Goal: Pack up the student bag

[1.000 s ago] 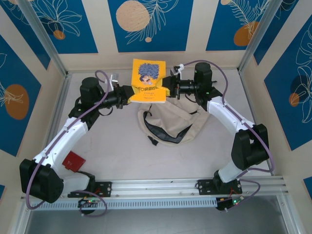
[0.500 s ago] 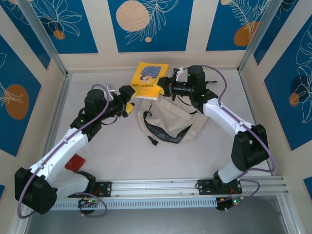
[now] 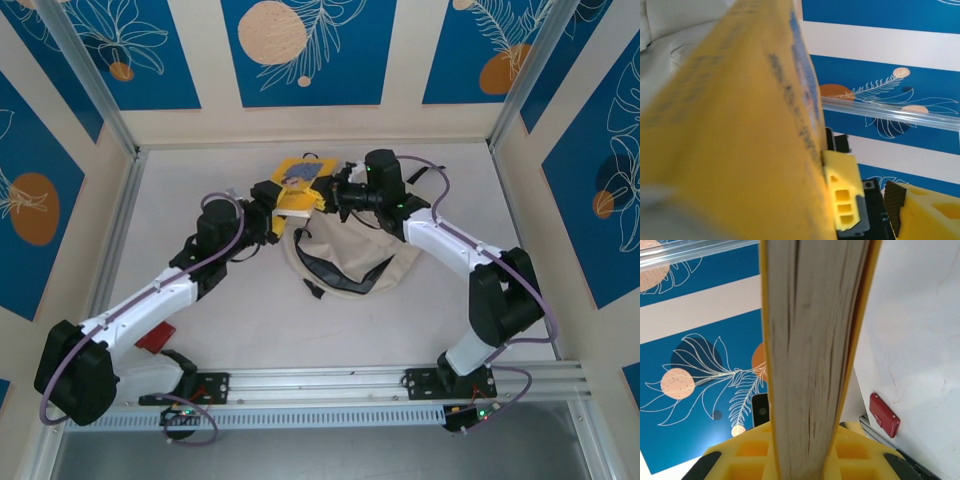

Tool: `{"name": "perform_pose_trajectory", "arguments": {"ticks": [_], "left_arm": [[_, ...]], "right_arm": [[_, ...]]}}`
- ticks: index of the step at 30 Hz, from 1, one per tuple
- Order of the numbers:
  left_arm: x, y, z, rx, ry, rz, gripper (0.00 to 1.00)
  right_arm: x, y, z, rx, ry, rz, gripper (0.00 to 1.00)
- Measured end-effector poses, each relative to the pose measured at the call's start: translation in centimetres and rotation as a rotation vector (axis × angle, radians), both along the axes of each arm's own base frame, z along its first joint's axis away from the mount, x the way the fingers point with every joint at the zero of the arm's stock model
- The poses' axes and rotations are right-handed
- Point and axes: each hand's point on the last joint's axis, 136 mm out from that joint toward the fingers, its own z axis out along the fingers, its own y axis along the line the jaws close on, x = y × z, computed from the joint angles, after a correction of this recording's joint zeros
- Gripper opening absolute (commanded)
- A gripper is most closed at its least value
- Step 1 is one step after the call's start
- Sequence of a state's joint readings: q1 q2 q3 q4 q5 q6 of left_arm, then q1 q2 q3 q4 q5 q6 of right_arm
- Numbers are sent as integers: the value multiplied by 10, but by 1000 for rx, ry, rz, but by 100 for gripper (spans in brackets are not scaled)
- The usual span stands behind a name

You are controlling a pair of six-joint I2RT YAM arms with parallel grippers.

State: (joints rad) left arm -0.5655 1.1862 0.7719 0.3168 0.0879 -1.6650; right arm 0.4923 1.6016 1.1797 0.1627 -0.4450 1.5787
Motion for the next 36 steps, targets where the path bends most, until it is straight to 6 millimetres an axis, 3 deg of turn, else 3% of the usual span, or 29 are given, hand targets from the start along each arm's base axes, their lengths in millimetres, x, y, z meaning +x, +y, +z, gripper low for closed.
{"name": "perform_pose_trajectory", "arguments": {"ticks": [5,15,18,20,22,24,26,32,36], "left_arm": [[-2,-5,3,-7,-14,16,58],[-2,-1,-10,23,0,66,34],[-2,0,-13,33,4,69,23],[-2,0,-12,30,3,73,11],[-2,0,-12,37,-4,72,1],[-2,1,-14,56,-6,73,0],[-5,6,-23,102,11,83,0],[-20,40,-58,258,82,118,0],[-24,71,-62,353,92,154,0]], "right_arm": [[-4,4,-5,-8,11,0,4],[-1,4,-10,-24,11,-28,6],[-1,4,-10,-24,8,-26,9],[-2,4,-11,-28,4,-24,20],[-2,4,-12,-38,-3,-18,39],[-6,2,-17,-67,-10,-1,58],[-9,-4,-22,-118,-27,3,67],[-6,-50,-39,-373,-82,-22,72],[-10,-75,-55,-543,-106,14,72]]}}
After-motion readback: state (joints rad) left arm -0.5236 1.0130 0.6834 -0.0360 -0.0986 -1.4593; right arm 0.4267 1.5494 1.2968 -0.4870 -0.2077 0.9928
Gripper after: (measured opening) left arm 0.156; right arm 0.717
